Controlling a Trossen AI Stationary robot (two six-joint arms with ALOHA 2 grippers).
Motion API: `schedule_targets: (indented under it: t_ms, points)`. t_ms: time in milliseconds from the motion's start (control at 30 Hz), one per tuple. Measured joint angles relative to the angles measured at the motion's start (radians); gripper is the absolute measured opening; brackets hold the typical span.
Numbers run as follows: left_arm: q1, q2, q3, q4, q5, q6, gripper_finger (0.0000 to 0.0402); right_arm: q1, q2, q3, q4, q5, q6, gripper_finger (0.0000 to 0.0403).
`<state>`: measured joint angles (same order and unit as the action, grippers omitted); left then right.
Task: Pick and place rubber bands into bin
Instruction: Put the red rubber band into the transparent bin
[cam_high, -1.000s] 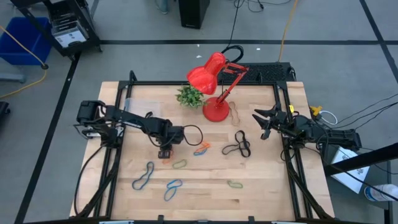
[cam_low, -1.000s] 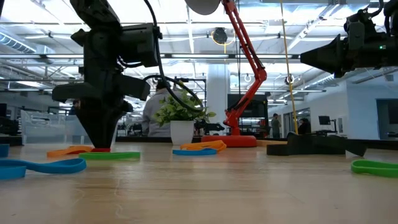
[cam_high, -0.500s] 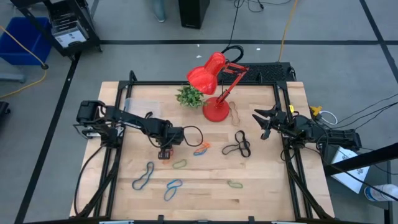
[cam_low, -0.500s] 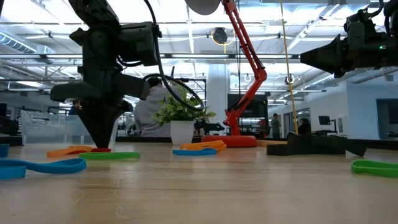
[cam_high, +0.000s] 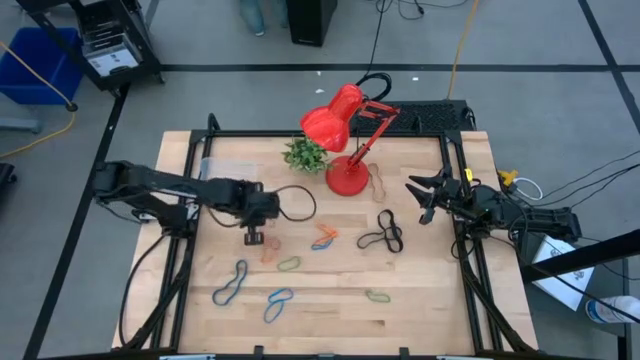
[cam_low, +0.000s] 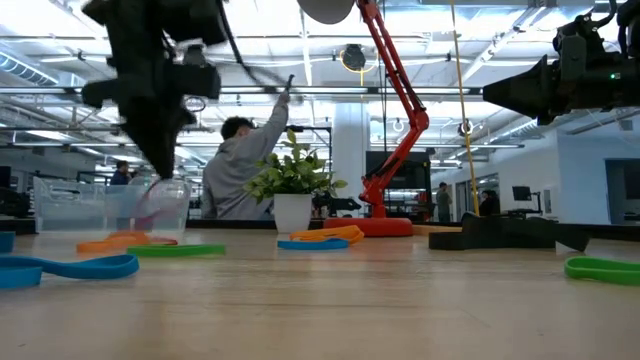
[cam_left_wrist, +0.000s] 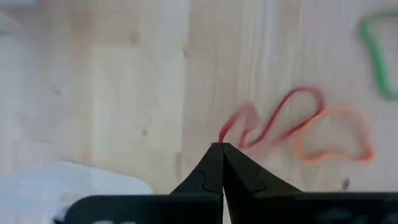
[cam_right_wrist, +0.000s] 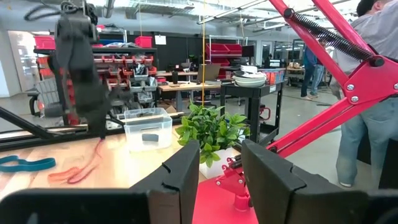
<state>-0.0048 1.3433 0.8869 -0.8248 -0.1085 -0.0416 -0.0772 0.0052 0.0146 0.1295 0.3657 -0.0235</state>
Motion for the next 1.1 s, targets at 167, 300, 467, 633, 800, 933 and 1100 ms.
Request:
schedule_targets:
  t_ms: [167, 300, 467, 633, 800, 933, 1100]
  points:
    - [0.000, -0.175, 0.050, -0.043, -0.015, -0.010, 0.0002, 0.000, 0.003, 0.000, 0.000, 0.002, 0.000, 0.0114]
    - [0.000, -0.297, 0.098, -0.049, -0.057, -0.020, 0.0001, 0.000, 0.004, 0.000, 0.000, 0.003, -0.005, 0.0114]
    - [0.000, -0.402, 0.159, -0.048, -0.102, -0.020, 0.0001, 0.000, 0.004, 0.000, 0.000, 0.003, -0.006, 0.0114]
    - [0.000, -0.450, 0.185, -0.061, -0.128, 0.000, 0.0001, 0.000, 0.004, 0.000, 0.001, 0.003, -0.007, 0.0114]
    - [0.000, -0.455, 0.197, -0.178, -0.299, -0.090, 0.0001, 0.000, 0.004, 0.000, 0.001, 0.003, -0.007, 0.0114]
    - [0.001, -0.451, 0.197, -0.268, -0.443, -0.272, 0.0001, 0.000, 0.004, 0.000, 0.001, 0.003, -0.007, 0.0114]
    - [0.031, -0.451, 0.197, -0.349, -0.576, -0.488, 0.0001, 0.000, 0.004, 0.000, 0.004, 0.003, -0.007, 0.0114]
